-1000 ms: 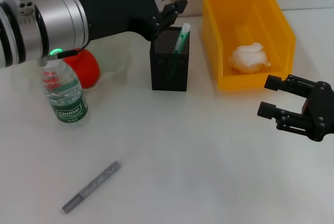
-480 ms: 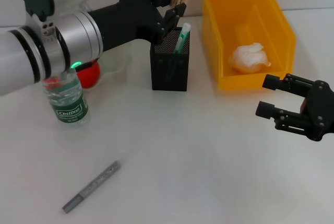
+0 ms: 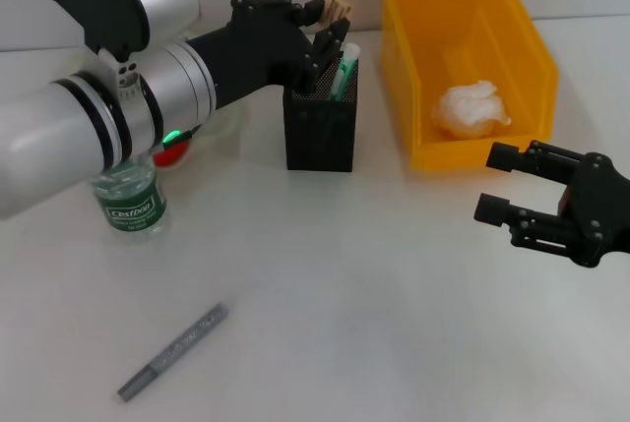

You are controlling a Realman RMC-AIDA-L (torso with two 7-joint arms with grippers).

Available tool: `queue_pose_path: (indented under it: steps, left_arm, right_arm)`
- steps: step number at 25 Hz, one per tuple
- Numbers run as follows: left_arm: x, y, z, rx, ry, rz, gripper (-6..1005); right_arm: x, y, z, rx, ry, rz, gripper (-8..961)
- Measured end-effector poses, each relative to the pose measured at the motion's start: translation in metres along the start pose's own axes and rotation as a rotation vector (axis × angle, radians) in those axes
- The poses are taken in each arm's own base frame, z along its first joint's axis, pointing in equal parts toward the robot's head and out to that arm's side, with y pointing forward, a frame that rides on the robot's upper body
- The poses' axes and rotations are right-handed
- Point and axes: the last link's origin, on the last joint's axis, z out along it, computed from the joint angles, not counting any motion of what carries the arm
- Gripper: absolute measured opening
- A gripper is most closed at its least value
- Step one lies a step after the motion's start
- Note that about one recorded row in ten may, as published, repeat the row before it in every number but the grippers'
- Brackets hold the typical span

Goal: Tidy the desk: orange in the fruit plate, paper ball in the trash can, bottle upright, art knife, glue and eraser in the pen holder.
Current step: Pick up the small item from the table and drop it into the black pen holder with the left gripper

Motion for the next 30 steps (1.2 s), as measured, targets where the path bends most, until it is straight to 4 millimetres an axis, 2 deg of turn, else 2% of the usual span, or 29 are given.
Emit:
queue_pose_path:
  steps: [22, 30]
  left_arm:
    - [-0.02, -0.004, 0.021, -0.002, -0.005, -0.056, 356]
    - [-0.02, -0.004, 0.027, -0.004, -0.016, -0.055, 361]
  right_arm:
    - [0.0, 0.0, 0.002, -0.009, 0.007, 0.006, 723]
    - [0.0, -0.001, 0.002, -0.006, 0.007, 0.005, 723]
